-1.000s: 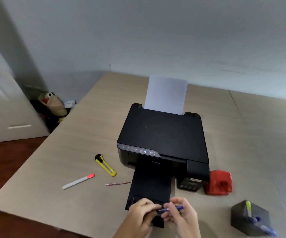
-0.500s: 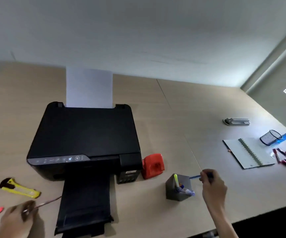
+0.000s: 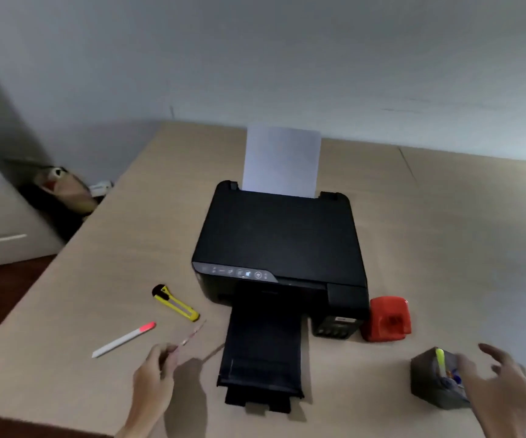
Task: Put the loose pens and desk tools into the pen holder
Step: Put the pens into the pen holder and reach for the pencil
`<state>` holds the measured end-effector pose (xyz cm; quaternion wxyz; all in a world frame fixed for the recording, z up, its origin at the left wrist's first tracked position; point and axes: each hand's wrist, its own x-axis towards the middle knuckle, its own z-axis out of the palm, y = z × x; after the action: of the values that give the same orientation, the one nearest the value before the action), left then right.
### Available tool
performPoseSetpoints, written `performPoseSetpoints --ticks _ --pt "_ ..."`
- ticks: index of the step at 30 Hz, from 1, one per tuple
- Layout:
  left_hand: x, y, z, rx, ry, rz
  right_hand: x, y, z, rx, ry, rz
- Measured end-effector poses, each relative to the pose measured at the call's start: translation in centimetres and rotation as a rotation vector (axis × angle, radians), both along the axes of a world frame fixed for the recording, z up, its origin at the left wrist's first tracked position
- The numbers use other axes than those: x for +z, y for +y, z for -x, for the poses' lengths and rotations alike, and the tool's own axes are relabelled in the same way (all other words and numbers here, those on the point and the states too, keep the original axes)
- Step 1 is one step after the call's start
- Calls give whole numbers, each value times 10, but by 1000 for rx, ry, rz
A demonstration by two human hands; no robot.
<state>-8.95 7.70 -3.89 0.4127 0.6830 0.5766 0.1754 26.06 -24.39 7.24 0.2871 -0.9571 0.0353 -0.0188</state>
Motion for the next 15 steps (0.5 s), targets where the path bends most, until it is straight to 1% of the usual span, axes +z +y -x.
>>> performPoseSetpoints --ticks 1,2,4,5,6,7,9,10,12,14,15 --pt "11 -9 1 15 -55 26 7 14 18 9 -41 -25" --pt "18 -18 2 30 -123 51 12 30 42 77 -65 -44" --pt "34 -39 0 26 -220 102 16 64 91 271 -122 -124" --pt "44 -50 -2 5 -247 133 14 81 116 370 -95 -199" --pt "50 -62 -5 -34 -295 146 12 97 140 477 9 -303" --pt "60 -71 -8 -88 -315 168 12 112 161 580 179 -421" --pt "73 -83 -16 -226 -332 134 8 141 194 642 550 -656" --pt "75 -86 -19 -286 -346 110 6 150 205 631 653 -745" --pt "83 -88 -22 -353 -344 92 2 161 211 605 706 -823" --pt "83 -82 -20 -405 -334 104 0 163 208 584 694 -855" --pt "83 -74 -19 -422 -290 113 1 160 202 570 676 -857"
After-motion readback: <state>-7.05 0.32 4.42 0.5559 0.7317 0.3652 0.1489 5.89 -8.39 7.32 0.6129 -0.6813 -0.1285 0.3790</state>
